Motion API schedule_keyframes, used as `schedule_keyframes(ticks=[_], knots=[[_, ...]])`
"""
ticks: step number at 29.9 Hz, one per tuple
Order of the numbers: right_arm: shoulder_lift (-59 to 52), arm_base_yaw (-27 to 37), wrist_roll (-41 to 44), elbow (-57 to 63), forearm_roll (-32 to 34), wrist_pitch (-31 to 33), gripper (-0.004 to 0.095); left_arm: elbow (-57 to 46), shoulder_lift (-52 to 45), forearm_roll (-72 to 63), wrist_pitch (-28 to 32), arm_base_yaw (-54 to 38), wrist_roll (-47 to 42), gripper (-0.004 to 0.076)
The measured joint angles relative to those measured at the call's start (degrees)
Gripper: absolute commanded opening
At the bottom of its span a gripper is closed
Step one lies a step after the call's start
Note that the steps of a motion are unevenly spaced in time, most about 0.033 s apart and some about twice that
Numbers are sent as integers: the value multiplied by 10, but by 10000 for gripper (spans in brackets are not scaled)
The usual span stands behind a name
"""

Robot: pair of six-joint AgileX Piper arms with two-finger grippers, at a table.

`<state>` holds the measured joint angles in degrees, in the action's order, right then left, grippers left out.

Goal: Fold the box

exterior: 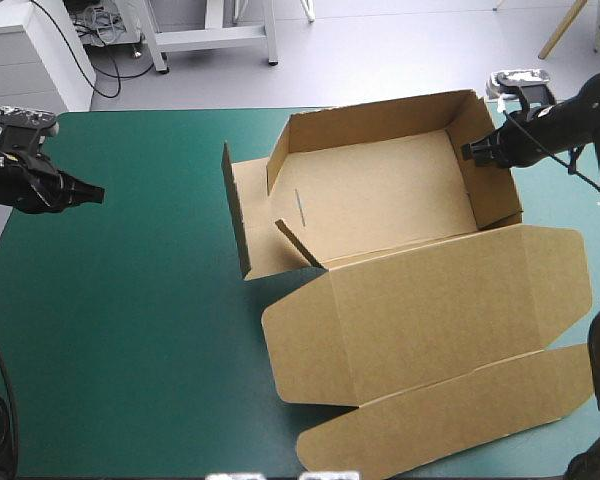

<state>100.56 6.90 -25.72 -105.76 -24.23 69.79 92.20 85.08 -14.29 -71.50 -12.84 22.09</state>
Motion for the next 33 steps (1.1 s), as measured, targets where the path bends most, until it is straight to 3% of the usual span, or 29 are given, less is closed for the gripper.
schedule_keyframes(ticks=[9,18,22,30,33], knots=[[-77,17,-46,0,-69,8,-20,-49,73,-170,6,-79,100,-10],[-93,17,-54,0,-107,13,-20,-273,101,-492,82,-78,295,-10],[-93,17,-55,0,-107,13,-20,-345,118,-600,98,-62,397,-10],[-93,17,-55,0,-110,13,-19,-375,160,-687,78,4,473,-1],[-93,17,-55,0,-110,13,-19,-375,167,-736,57,38,504,88]])
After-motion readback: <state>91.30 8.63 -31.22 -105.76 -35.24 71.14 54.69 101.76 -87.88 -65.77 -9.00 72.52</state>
